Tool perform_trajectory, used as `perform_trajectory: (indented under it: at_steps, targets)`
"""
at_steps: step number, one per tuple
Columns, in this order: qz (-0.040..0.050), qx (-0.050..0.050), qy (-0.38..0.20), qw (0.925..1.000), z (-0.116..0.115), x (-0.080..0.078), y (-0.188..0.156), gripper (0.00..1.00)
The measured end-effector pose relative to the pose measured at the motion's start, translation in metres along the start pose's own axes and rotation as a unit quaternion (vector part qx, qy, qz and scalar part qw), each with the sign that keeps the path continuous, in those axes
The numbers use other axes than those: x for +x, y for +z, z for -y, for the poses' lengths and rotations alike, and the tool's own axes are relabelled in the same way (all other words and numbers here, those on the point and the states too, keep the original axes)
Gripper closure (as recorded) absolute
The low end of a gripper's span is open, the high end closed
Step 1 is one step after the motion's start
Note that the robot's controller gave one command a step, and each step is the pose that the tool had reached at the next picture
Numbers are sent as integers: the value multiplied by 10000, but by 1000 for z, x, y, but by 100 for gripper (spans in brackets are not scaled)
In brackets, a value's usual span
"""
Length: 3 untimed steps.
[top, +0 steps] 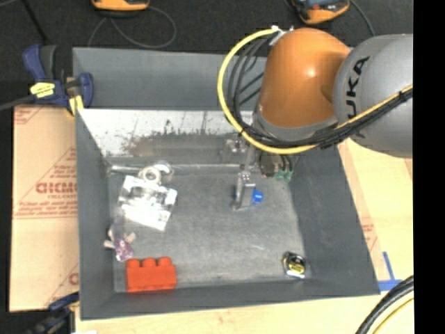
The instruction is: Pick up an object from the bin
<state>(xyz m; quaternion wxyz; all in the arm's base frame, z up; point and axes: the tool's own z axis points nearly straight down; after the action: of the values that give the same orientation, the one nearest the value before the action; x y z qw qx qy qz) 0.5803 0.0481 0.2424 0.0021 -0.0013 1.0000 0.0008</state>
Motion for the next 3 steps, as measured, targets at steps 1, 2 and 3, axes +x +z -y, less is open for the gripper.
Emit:
perform_trajectory:
  at_steps: [1, 2, 3]
  targets:
    - [-27, 7, -2383, 9712, -79, -28, 174, 0]
    - [29, -12, -2889, 9574, -190, -35, 140, 0]
    - [-17, -7, -2488, 9686, -165, -36, 142, 0]
